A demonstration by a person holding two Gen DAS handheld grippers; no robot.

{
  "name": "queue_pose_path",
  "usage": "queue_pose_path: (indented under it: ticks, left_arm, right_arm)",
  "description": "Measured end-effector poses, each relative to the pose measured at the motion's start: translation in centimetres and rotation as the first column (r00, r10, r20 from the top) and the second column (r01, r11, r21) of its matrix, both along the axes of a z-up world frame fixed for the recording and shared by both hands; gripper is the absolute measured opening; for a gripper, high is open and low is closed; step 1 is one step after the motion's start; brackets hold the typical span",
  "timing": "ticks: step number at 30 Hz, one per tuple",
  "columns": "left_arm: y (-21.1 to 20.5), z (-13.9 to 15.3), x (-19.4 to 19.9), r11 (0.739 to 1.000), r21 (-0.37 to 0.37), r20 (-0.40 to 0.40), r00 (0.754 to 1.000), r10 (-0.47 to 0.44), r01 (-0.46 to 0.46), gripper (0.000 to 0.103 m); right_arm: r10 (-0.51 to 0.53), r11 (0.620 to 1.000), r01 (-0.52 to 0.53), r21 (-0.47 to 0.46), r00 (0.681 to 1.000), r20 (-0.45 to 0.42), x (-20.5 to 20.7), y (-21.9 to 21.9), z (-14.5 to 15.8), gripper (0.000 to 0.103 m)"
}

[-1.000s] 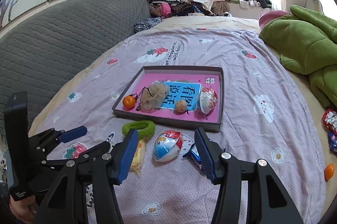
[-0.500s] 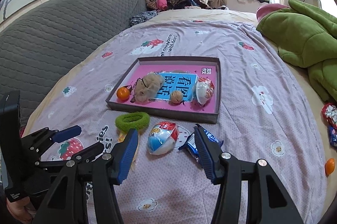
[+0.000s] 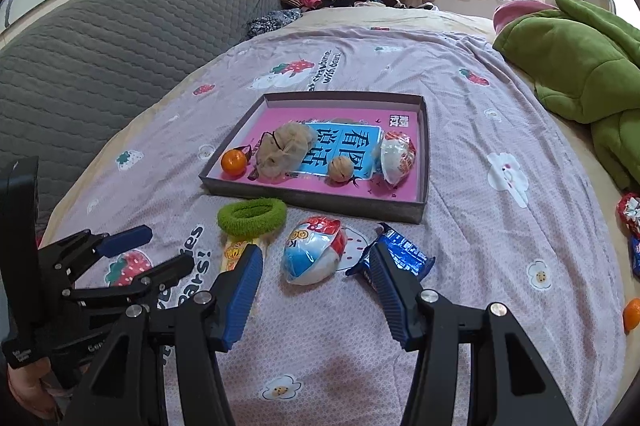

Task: Organize objects
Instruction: 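Withdraw both tools and move toward the green hair tie and Kinder egg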

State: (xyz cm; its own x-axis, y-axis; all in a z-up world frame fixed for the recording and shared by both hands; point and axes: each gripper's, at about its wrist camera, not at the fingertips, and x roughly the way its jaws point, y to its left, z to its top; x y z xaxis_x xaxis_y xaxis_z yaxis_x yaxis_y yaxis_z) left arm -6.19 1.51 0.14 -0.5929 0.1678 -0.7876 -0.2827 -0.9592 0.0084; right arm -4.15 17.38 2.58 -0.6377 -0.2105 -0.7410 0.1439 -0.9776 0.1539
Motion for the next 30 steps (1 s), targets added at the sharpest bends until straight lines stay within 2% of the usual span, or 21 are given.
queue_pose_path:
  ticks: [10,16,30]
  left_arm:
    - [-0.9,0.5,-2.4,0.999,-0.011,0.009,0.999,0.032,-0.031,0.065]
    - [-1.5,0.2,-4.1,0.999,0.008,0.035,0.999,0.041,-0.041,0.065]
    - [-0.5,-1.0,-7.0,1.000,0.008,0.062,0.998,0.010,-0.011,0.065]
  right_arm:
    - [0.013,1.000,-0.013,0.009,1.000,0.009,-0.5,-0.9,-0.5,0.055]
    - [0.012,1.000,-0.012,0.006,1.000,0.015,-1.0,-1.3,-1.1,0.055]
    - [0.002,1.000,-0.003,0.012,0.999,0.048,-2.2,-1.7,-2.8,0.055]
